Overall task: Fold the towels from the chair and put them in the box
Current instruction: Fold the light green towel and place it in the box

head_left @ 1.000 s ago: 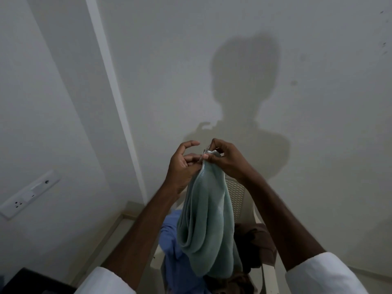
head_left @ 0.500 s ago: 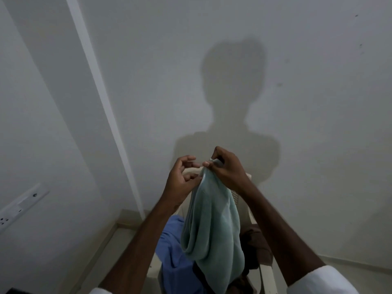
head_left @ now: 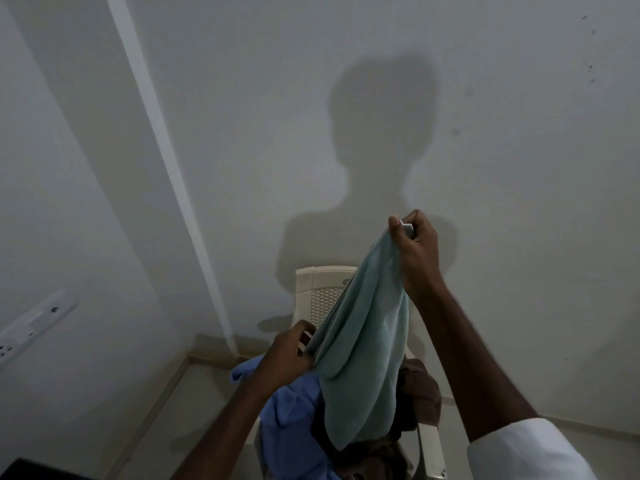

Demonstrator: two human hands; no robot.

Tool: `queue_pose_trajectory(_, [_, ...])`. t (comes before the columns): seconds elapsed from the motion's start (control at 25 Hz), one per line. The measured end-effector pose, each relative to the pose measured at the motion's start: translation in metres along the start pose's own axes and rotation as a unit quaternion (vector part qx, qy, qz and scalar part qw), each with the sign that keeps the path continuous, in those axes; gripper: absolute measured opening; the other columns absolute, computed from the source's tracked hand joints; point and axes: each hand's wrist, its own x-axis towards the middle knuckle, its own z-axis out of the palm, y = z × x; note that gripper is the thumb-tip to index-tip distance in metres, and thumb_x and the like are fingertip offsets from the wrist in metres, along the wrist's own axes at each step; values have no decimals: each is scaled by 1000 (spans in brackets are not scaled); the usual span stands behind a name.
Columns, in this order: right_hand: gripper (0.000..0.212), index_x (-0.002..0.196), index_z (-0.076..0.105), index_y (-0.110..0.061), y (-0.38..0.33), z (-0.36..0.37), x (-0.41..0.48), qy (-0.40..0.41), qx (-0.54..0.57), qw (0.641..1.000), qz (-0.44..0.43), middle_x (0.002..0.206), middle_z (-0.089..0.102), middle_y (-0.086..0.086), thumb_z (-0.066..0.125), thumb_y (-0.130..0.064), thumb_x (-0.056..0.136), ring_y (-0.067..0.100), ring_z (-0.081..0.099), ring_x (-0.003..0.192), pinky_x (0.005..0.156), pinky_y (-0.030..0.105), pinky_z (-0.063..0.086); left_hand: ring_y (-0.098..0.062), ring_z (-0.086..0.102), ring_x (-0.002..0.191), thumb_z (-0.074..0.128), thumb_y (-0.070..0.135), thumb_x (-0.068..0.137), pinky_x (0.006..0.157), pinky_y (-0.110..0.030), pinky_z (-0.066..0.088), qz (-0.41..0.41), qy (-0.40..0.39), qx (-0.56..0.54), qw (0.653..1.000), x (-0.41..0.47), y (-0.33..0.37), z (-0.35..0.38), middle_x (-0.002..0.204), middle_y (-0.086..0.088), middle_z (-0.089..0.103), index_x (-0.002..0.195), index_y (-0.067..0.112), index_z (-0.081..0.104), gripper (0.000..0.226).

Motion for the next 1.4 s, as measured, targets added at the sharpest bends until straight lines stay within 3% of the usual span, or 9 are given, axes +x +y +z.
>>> queue_pose_trajectory(0.16, [29, 77, 47, -12, 7, -1, 2, 38, -8, 999, 10, 69, 41, -5, 66, -20, 98, 0, 36, 60, 58, 21, 35, -9, 52, 74, 53, 15, 69, 63, -33, 47, 59, 67, 58, 994, -14, 11, -9, 101, 9, 49, 108, 31, 44, 44])
queue_pose_trajectory(0.28, [30, 77, 46, -12, 14, -9, 6, 59, -10, 998, 18, 69, 39, -4, 65, -19, 98, -1, 34, 58, 56, 19, 35, -4, 46, 67, 53, -2, 72, 65, -27, 45, 94, 69, 140, 983, -28, 13, -24, 103, 15, 47, 110, 34, 49, 52])
queue_pose_trajectory(0.64, [30, 76, 46, -14, 20, -10, -1, 29, -22, 999, 20, 68, 43, -1, 66, -20, 98, 8, 39, 62, 54, 23, 37, -21, 64, 93, 37, 32, 83, 73, -33, 50, -23, -27, 407, 913, -38, 20, -50, 97, 0, 65, 89, 20, 59, 26])
queue_pose_trajectory(0.76, [31, 76, 45, -14, 17, -13, 2, 51, -15, 998, 28, 68, 41, -1, 66, -19, 98, 1, 37, 55, 52, 18, 36, -23, 64, 88, 31, 47, 86, 69, -32, 44, -21, 10, 370, 929, -47, 27, -54, 88, 0, 65, 80, 21, 54, 35])
queue_pose_trajectory(0.84, [34, 73, 43, -18, 18, -20, 7, 50, -9, 998, 41, 67, 40, -3, 66, -20, 98, -4, 35, 51, 49, 15, 35, -24, 66, 97, 53, 50, 88, 74, -32, 47, 17, 82, 333, 939, -45, 31, -66, 102, 2, 69, 97, 26, 65, 28])
queue_pose_trajectory(0.92, [36, 71, 43, -20, 18, -28, 12, 20, -1, 999, 49, 66, 40, -4, 67, -22, 97, -2, 36, 53, 51, 17, 35, -30, 67, 94, 57, 37, 83, 73, -32, 48, 17, 124, 261, 957, -32, 35, -87, 101, -8, 70, 105, 16, 65, 32])
queue_pose_trajectory(1.08, [35, 70, 45, -20, 13, -41, 27, -49, 24, 996, 66, 65, 44, -2, 69, -18, 95, 6, 40, 58, 53, 21, 36, -23, 50, 55, 62, 7, 83, 53, -26, 36, 78, 246, 155, 954, -1, 47, -121, 62, -8, 52, 80, 13, 51, 12])
queue_pose_trajectory(1.2, [31, 71, 49, -18, 10, -49, 32, -74, 55, 992, 81, 65, 51, -4, 72, -18, 92, 8, 44, 61, 57, 24, 37, -26, 56, 63, 66, 0, 84, 57, -25, 45, 99, 242, 130, 956, 18, 53, -143, 69, -10, 58, 83, 13, 51, 20])
queue_pose_trajectory(1.4, [42, 65, 58, -26, 0, -57, 32, -145, 92, 982, 74, 65, 57, -7, 89, -54, 63, 9, 50, 62, 55, 19, 41, -21, 70, 88, 61, 2, 93, 74, -29, 59, 51, 133, -35, 989, 29, 58, -190, 92, -1, 74, 102, 23, 63, 23])
